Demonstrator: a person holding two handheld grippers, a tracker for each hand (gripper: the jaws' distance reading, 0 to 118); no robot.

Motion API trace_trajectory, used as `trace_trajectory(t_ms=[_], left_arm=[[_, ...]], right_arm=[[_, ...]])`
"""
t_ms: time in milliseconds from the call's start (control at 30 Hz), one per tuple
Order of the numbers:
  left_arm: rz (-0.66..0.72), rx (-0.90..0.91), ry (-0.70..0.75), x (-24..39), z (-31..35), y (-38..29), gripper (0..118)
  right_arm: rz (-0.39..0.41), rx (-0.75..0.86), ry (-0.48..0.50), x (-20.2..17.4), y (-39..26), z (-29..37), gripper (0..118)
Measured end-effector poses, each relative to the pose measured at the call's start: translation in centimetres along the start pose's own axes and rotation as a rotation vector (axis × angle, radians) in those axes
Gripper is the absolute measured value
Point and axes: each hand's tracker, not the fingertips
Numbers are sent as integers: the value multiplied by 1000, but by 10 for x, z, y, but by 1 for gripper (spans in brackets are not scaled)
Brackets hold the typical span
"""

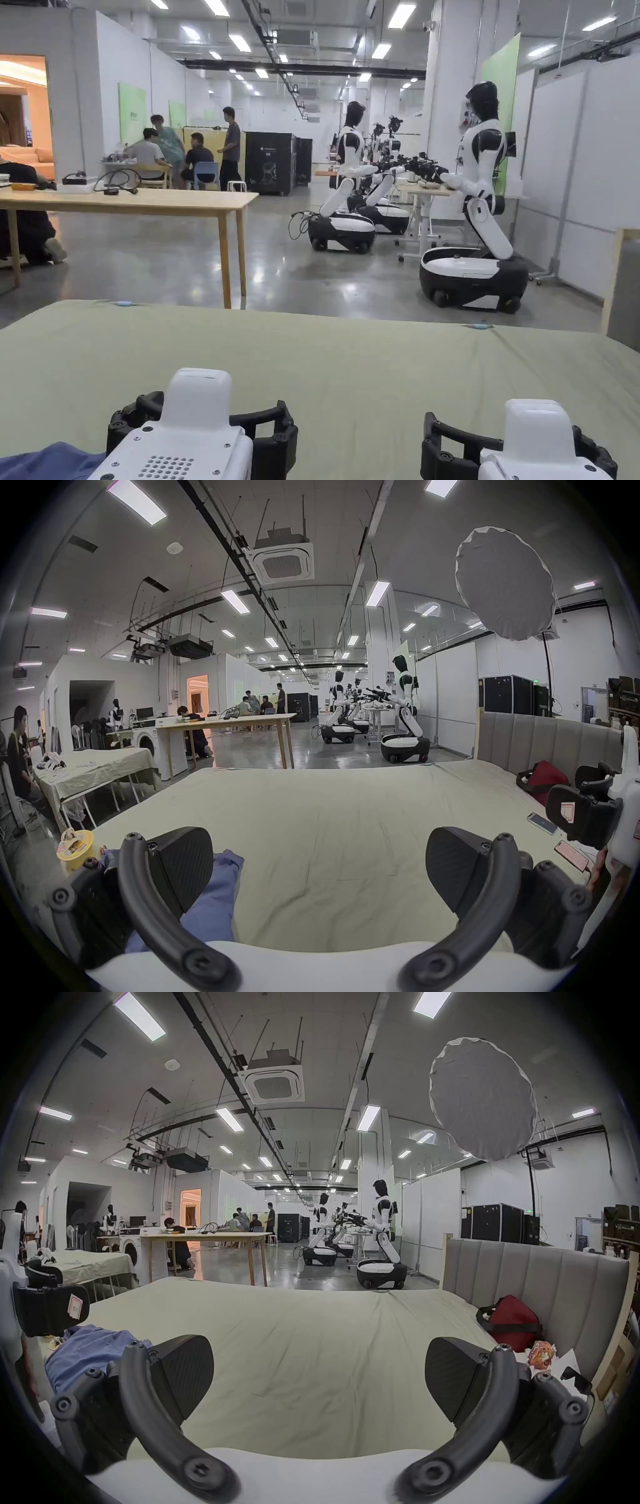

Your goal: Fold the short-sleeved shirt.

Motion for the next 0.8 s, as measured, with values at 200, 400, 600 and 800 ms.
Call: trace_trajectory(t_ms=[200, 400, 600, 800], left_arm=[[-5, 1, -5, 0, 1, 1, 118], [145, -5, -62, -16, 0, 1, 118], [1480, -208, -342, -112, -31, -65, 118], [1870, -209, -305, -131, -39, -134, 118]], right_arm=[[-16, -8, -2, -2, 0, -2, 118], [102, -5, -21, -13, 5, -4, 118], [1224, 127, -192, -66, -29, -8, 118], [1783, 294, -154, -60, -70, -11, 118]])
